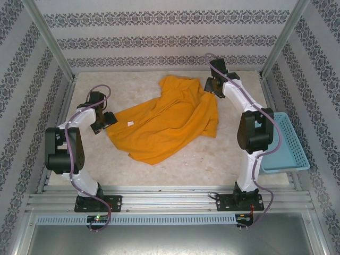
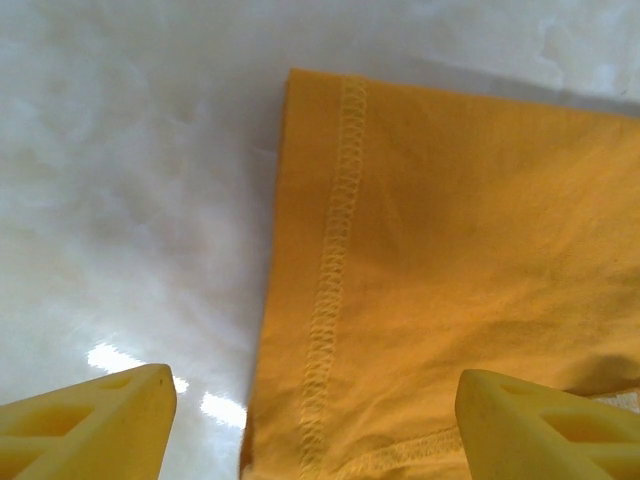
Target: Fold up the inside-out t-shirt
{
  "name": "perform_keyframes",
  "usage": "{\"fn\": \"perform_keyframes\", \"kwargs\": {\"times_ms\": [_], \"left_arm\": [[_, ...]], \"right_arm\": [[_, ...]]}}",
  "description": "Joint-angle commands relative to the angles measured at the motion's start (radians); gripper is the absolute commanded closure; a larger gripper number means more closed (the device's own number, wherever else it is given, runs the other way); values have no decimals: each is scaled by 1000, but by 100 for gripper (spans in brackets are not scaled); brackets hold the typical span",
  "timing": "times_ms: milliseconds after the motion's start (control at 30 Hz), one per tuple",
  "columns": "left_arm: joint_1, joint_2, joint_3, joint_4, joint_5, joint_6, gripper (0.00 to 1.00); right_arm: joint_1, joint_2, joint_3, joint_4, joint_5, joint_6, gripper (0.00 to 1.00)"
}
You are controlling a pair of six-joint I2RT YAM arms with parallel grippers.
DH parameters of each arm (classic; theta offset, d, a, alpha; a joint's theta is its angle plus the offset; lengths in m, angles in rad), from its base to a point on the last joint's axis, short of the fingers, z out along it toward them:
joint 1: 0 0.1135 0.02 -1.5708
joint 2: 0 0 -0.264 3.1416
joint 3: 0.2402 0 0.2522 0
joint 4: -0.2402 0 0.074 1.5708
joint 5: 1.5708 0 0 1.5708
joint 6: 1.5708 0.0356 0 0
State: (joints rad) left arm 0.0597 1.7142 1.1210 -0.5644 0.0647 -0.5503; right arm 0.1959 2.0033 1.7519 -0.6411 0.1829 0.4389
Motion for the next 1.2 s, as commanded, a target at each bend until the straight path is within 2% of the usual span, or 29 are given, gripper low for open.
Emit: {"fn": "perform_keyframes", "kwargs": {"times_ms": [0, 67, 200, 333, 433, 567, 767, 1033, 1167], "left_arm": [[-21, 33, 37, 30, 24, 11, 29], [-21, 61, 57, 28, 27, 15, 34], [-20, 114, 92, 25, 43, 20, 47], [-20, 130, 95, 39, 58, 18, 61], [-19, 138, 90, 43, 64, 16, 70], [-18, 135, 71, 46, 78, 6, 86], [-9, 49, -58, 99, 99, -15, 99], [-6, -140, -295, 166, 196, -93, 100], [-73, -244, -429, 196, 245, -150, 100]], "right_arm": [[94, -149, -137, -33, 22, -59, 29], [148, -219, -257, -3, -23, -45, 27], [351, -298, -476, 91, -127, -1, 24], [518, -265, -565, 144, -184, 79, 22], [553, -214, -571, 101, -150, 146, 21], [490, -143, -589, 83, -134, 191, 25], [327, -31, -488, 70, -166, 174, 30], [183, 123, -193, -35, -125, 90, 31], [120, 195, -61, -42, -132, 38, 31]]}}
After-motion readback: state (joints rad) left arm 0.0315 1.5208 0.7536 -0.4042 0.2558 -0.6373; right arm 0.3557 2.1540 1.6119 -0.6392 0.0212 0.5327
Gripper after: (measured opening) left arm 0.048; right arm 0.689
